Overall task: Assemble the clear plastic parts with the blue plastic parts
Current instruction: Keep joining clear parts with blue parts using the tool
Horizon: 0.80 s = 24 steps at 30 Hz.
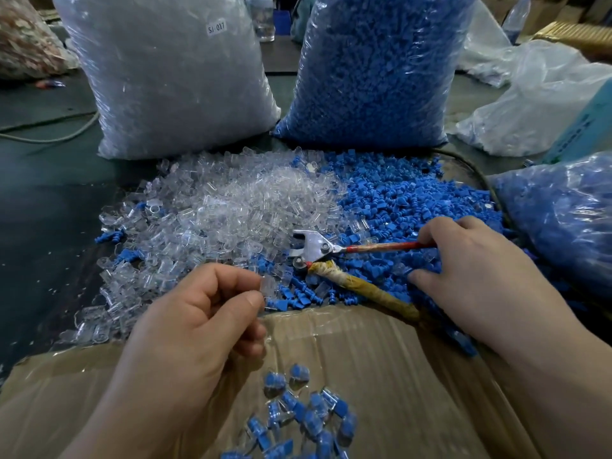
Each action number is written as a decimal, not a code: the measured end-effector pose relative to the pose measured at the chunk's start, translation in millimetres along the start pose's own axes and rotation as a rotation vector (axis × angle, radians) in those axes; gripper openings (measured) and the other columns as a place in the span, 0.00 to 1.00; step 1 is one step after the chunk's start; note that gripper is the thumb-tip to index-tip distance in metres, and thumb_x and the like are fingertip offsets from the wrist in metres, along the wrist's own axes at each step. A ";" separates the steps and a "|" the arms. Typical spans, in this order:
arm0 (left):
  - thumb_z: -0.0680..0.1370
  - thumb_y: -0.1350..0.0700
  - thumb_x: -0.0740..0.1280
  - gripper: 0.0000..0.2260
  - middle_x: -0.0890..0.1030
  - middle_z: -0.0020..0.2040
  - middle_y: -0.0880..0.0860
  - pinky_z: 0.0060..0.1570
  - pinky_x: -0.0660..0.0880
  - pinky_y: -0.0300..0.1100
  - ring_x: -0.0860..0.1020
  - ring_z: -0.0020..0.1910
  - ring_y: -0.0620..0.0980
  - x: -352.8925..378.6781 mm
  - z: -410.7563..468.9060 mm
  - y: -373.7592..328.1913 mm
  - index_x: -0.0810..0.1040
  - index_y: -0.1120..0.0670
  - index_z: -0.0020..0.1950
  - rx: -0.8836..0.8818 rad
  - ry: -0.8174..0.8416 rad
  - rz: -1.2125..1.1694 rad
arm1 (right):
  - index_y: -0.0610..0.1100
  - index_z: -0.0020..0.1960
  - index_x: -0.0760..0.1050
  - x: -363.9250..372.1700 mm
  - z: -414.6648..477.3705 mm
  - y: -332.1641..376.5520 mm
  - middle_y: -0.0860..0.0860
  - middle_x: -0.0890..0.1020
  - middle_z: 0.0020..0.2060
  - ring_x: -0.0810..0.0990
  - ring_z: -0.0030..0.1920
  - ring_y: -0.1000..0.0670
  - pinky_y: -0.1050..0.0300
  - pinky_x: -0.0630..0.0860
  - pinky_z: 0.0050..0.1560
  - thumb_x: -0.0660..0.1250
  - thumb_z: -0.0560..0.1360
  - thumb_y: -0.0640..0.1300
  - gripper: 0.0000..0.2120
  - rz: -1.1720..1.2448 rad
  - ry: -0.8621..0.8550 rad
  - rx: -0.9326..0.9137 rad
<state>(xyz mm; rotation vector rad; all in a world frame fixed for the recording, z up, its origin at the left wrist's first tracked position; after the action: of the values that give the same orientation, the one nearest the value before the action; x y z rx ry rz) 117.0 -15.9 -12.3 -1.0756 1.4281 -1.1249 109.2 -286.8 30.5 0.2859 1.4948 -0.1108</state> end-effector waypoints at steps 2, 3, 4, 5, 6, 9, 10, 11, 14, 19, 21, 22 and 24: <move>0.65 0.48 0.68 0.08 0.84 0.34 0.57 0.28 0.78 0.37 0.82 0.29 0.53 1.4 -2.2 -1.6 0.84 0.44 0.41 -0.011 0.000 -0.035 | 0.53 0.53 0.71 -3.0 1.3 -1.9 0.52 0.67 0.47 0.70 0.38 0.54 0.54 0.67 0.38 0.70 0.74 0.51 0.11 0.052 -0.038 -0.008; 0.66 0.48 0.68 0.08 0.83 0.33 0.57 0.28 0.78 0.38 0.82 0.29 0.52 2.0 -2.7 -2.2 0.84 0.44 0.42 -0.004 0.002 -0.038 | 0.52 0.51 0.72 -3.7 2.4 -3.8 0.53 0.67 0.47 0.69 0.37 0.55 0.54 0.66 0.37 0.70 0.75 0.49 0.09 0.062 -0.041 -0.008; 0.66 0.47 0.68 0.08 0.83 0.33 0.56 0.28 0.77 0.37 0.81 0.28 0.52 2.2 -3.0 -2.3 0.83 0.45 0.42 0.008 0.000 -0.031 | 0.52 0.50 0.73 -3.6 4.3 -5.8 0.53 0.68 0.46 0.69 0.38 0.55 0.55 0.66 0.37 0.70 0.75 0.48 0.06 0.060 -0.041 -0.015; 0.67 0.46 0.67 0.09 0.82 0.32 0.56 0.27 0.76 0.35 0.81 0.28 0.50 1.9 -3.2 -2.5 0.83 0.45 0.43 0.025 -0.006 -0.015 | 0.52 0.48 0.74 -3.9 5.4 -6.9 0.54 0.69 0.44 0.70 0.38 0.55 0.55 0.65 0.37 0.69 0.76 0.47 0.04 0.056 -0.039 -0.025; 0.66 0.43 0.67 0.10 0.82 0.32 0.55 0.27 0.76 0.34 0.81 0.28 0.49 0.8 -3.2 -2.9 0.83 0.45 0.43 0.046 -0.017 0.008 | 0.51 0.45 0.75 -4.6 6.4 -7.3 0.55 0.70 0.42 0.70 0.38 0.55 0.56 0.65 0.36 0.69 0.76 0.46 0.03 0.065 -0.056 -0.040; 0.65 0.37 0.66 0.15 0.83 0.33 0.53 0.28 0.77 0.35 0.81 0.29 0.48 -3.3 -2.9 -4.0 0.82 0.44 0.44 0.093 -0.052 0.063 | 0.53 0.41 0.75 -12.8 2.9 -3.2 0.56 0.75 0.36 0.74 0.35 0.56 0.59 0.70 0.33 0.68 0.77 0.45 0.06 0.212 -0.191 -0.083; 0.65 0.37 0.66 0.15 0.83 0.34 0.53 0.29 0.77 0.36 0.82 0.30 0.48 -4.4 -2.7 -3.7 0.82 0.44 0.44 0.098 -0.058 0.058 | 0.54 0.42 0.75 -14.6 0.8 -0.5 0.56 0.77 0.34 0.76 0.34 0.55 0.58 0.73 0.33 0.68 0.77 0.45 0.06 0.299 -0.225 -0.092; 0.66 0.38 0.66 0.14 0.83 0.34 0.53 0.29 0.77 0.36 0.82 0.30 0.48 -4.7 -2.5 -3.3 0.82 0.45 0.43 0.097 -0.060 0.050 | 0.55 0.42 0.75 -14.6 -0.9 2.5 0.55 0.78 0.33 0.78 0.33 0.56 0.60 0.75 0.31 0.68 0.77 0.46 0.06 0.395 -0.236 -0.093; 0.67 0.42 0.66 0.11 0.84 0.34 0.53 0.27 0.75 0.32 0.82 0.30 0.48 -1.8 -2.6 -3.0 0.82 0.45 0.42 0.083 -0.039 0.063 | 0.57 0.42 0.75 -3.7 -2.6 14.1 0.62 0.80 0.36 0.81 0.32 0.61 0.71 0.73 0.32 0.69 0.76 0.46 0.07 0.643 -0.177 -0.090; 0.68 0.45 0.66 0.08 0.84 0.33 0.54 0.28 0.76 0.33 0.82 0.29 0.49 5.1 -4.5 -3.1 0.82 0.45 0.41 0.046 0.007 0.050 | 0.54 0.43 0.77 7.5 -7.4 34.0 0.58 0.83 0.39 0.84 0.34 0.57 0.69 0.77 0.37 0.69 0.76 0.43 0.07 0.921 -0.074 -0.121; 0.67 0.45 0.67 0.09 0.84 0.33 0.55 0.29 0.79 0.37 0.82 0.29 0.50 5.4 -4.1 -0.1 0.83 0.46 0.42 0.031 0.005 0.033 | 0.53 0.44 0.79 14.6 -9.7 40.2 0.51 0.84 0.37 0.85 0.36 0.50 0.60 0.82 0.40 0.69 0.76 0.40 0.08 1.194 0.058 -0.061; 0.67 0.44 0.67 0.10 0.84 0.33 0.55 0.30 0.80 0.39 0.82 0.30 0.51 5.1 -3.9 1.6 0.83 0.46 0.42 0.024 0.002 0.020 | 0.51 0.44 0.80 20.1 -11.4 44.7 0.48 0.84 0.37 0.86 0.38 0.47 0.56 0.83 0.41 0.70 0.74 0.39 0.07 1.359 0.152 -0.020; 0.64 0.42 0.69 0.12 0.84 0.34 0.56 0.32 0.81 0.44 0.82 0.30 0.53 5.5 -3.5 4.5 0.83 0.47 0.42 0.014 -0.004 -0.015 | 0.41 0.47 0.79 30.1 -15.6 56.2 0.44 0.84 0.37 0.85 0.39 0.44 0.54 0.83 0.41 0.69 0.69 0.39 0.07 1.683 0.349 0.066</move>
<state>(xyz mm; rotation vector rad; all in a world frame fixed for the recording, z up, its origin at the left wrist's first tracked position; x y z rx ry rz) 112.6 -20.1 -17.3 -1.0799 1.4093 -1.1406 110.4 -225.7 6.6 1.5555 1.1512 1.2729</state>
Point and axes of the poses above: each hand's wrist, its own z-axis towards the middle knuckle, its own x-axis out of the palm, y = z × x, the point moved 6 cm from there along z, towards the middle knuckle
